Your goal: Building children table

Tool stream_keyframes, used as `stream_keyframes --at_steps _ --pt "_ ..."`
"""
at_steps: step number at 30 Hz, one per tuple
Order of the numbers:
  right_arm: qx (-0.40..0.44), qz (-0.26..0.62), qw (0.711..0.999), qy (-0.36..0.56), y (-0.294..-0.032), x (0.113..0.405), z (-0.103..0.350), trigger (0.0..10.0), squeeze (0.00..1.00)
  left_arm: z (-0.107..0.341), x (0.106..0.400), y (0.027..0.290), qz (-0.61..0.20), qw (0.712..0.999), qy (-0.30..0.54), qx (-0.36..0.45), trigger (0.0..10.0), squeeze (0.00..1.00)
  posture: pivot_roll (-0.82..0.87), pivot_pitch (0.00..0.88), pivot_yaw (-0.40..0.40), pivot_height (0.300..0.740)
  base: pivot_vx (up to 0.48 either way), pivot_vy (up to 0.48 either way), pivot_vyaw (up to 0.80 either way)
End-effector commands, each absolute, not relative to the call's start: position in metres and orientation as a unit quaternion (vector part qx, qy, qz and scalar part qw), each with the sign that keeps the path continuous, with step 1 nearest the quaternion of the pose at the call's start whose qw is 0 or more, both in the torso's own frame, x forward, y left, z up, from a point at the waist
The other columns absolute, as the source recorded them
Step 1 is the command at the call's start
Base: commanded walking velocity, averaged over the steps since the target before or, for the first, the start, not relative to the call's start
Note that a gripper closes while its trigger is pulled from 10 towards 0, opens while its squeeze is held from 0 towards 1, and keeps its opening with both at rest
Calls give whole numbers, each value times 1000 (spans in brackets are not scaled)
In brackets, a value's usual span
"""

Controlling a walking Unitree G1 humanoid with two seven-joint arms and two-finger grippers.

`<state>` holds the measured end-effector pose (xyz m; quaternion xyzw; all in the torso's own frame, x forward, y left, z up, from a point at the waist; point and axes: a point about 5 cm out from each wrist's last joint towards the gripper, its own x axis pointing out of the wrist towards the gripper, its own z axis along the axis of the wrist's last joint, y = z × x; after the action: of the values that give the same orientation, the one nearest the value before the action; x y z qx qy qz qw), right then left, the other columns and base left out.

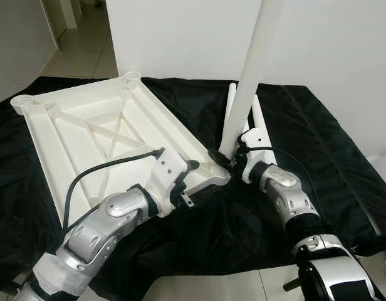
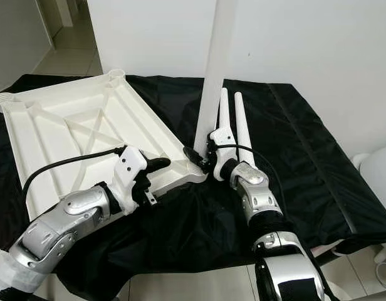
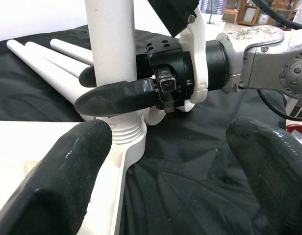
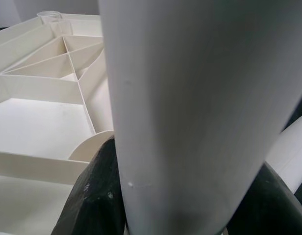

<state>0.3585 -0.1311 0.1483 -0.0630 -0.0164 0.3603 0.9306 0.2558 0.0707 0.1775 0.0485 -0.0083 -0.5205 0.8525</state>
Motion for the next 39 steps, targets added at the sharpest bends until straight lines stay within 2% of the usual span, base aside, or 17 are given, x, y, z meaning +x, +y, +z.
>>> stream_keyframes --at_steps 1,2,3,9,18,21,22,24,31,39 --pt "-60 370 927 17 -133 355 133 0 0 179 250 69 -569 820 -9 57 10000 0 67 42 -58 740 0 0 0" --pt "-60 370 927 17 -133 355 133 0 0 179 250 69 -569 820 -9 57 10000 0 67 42 -58 740 0 0 0" --pt "-57 354 933 14 -135 357 135 10000 0 179 250 68 -569 820 -9 56 10000 0 61 48 -57 740 0 0 0" --pt "9 308 951 -3 -126 360 148 10000 0 179 252 69 -569 820 -10 56 10000 0 50 51 -51 740 0 0 0" --pt "46 222 974 -2 -117 365 152 10000 0 180 253 70 -571 819 -9 59 10000 0 44 54 -47 740 0 0 0" --pt "76 162 984 -9 -112 364 155 10000 0 179 252 71 -571 819 -8 59 10000 0 46 55 -49 740 0 0 0" --pt "121 95 988 -10 -109 360 156 10000 0 179 251 71 -570 819 -7 59 10000 0 54 57 -62 740 0 0 0" --pt "131 81 988 -8 -108 359 156 10000 0 179 251 71 -570 819 -7 59 10000 0 54 57 -62 740 0 0 0" --pt "100 3 994 -52 -93 347 165 10000 0 178 249 71 -565 824 -6 53 10000 0 57 62 -64 740 0 0 0" --pt "82 19 994 -67 -84 341 171 10000 0 177 250 72 -563 825 -5 54 10000 0 53 64 -64 740 0 0 0"
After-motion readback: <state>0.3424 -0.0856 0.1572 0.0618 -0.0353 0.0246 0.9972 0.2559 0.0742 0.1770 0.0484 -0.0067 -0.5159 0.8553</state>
